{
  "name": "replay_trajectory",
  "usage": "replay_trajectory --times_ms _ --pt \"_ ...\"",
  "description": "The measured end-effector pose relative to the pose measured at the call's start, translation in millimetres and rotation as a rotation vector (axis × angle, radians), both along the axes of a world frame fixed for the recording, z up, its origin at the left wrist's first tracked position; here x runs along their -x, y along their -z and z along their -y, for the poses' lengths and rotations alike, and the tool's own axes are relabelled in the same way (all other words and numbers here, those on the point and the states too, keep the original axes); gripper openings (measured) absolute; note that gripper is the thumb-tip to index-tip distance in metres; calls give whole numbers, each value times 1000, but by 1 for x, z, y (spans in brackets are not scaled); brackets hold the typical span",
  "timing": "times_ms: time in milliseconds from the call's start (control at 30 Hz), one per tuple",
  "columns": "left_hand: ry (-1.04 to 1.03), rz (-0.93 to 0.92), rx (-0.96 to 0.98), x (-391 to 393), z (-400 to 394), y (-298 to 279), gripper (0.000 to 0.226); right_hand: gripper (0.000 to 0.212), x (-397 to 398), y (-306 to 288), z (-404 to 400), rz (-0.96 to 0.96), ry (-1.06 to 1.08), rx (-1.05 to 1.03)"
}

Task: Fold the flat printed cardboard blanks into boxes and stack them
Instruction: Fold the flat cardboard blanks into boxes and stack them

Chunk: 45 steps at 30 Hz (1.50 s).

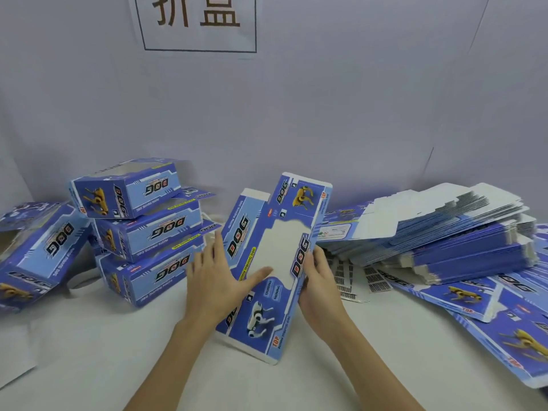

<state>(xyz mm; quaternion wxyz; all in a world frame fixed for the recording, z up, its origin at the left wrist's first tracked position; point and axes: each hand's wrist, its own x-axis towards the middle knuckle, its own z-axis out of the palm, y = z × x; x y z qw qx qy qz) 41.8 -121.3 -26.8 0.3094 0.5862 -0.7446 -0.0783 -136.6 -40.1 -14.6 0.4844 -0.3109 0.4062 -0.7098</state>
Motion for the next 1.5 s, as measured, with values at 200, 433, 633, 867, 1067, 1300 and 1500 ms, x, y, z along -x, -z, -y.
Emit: replay_trajectory --times_ms 200,433,633,867,1067,1300,1500 --pt "85 -235 -16 6 -11 -9 152 41 1 1 0 103 -37 -83" --pt "217 -510 -114 3 -9 -15 101 35 -1 5 -1 -66 -15 -42" --pt "344 -433 -290 -28 7 -14 114 42 21 -7 0 -423 264 -33" --pt "344 -54 202 -33 6 -19 112 66 65 -6 -6 -1367 867 -38" --pt "384 72 477 -27 4 -24 107 73 69 -18 -5 -1168 713 184" --pt "290 169 452 -33 1 -24 103 28 99 -22 -13 -735 480 -49" --pt "536 222 -42 4 -22 -5 143 25 100 -24 -13 -334 229 -135"
